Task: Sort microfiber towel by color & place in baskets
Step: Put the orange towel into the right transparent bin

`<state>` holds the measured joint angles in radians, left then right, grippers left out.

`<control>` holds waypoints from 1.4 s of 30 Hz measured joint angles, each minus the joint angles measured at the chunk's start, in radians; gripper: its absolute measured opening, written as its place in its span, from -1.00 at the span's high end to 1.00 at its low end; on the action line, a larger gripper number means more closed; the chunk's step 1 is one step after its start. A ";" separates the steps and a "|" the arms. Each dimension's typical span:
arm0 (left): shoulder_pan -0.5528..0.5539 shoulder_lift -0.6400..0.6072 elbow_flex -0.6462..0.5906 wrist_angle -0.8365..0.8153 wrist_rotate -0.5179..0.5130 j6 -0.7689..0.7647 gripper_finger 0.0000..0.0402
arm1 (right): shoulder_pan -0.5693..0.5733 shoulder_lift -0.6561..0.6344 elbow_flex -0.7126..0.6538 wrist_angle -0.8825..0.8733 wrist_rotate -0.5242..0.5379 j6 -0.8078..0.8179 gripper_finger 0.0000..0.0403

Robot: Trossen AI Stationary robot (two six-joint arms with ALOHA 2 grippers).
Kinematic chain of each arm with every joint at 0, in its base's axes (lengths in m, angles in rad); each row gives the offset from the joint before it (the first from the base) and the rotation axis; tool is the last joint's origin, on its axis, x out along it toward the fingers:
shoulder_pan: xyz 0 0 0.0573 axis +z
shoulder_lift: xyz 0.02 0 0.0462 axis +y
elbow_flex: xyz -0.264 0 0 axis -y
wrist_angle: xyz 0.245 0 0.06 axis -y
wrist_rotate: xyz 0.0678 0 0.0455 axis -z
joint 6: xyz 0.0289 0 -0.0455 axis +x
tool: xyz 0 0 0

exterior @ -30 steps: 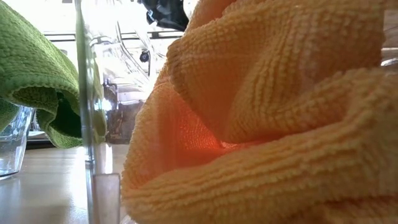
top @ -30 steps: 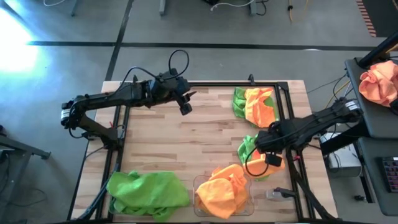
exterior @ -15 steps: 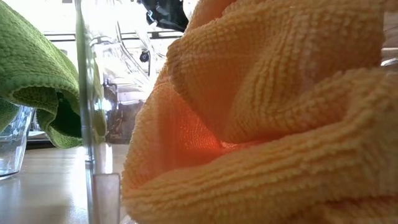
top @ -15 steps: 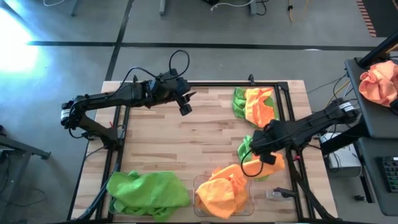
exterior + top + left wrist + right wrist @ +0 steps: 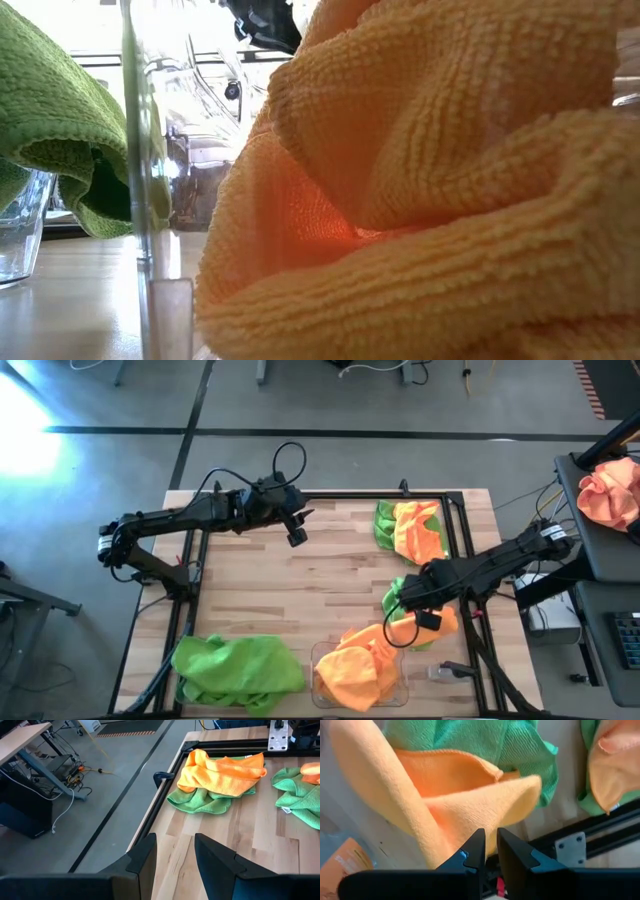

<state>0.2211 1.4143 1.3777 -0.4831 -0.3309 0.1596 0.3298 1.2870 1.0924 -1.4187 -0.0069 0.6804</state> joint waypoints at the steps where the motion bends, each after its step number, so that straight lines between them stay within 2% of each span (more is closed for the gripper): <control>1: 0.000 0.000 0.000 0.000 0.000 0.000 0.41 | 0.000 0.000 0.000 0.009 0.004 0.000 0.78; 5: 0.000 0.000 0.000 -0.007 0.000 0.000 0.41 | 0.000 0.007 0.000 0.042 0.032 0.000 0.78; 17: 0.000 0.000 0.000 -0.006 0.000 0.000 0.41 | 0.000 0.056 0.000 0.054 0.024 -0.001 0.78; 24: 0.000 0.000 0.000 -0.013 0.000 0.000 0.41 | 0.000 0.058 -0.001 0.067 -0.058 0.012 0.78; 35: 0.002 0.000 0.002 -0.015 0.000 -0.043 0.41 | -0.001 0.058 -0.001 0.082 0.028 0.013 0.78; 42: 0.002 0.000 0.003 -0.015 0.000 -0.094 0.41 | -0.001 0.058 -0.001 0.081 0.052 -0.013 0.70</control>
<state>0.2226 1.4143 1.3804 -0.4980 -0.3305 0.0655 0.3286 1.3449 1.0916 -1.3380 0.0456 0.6678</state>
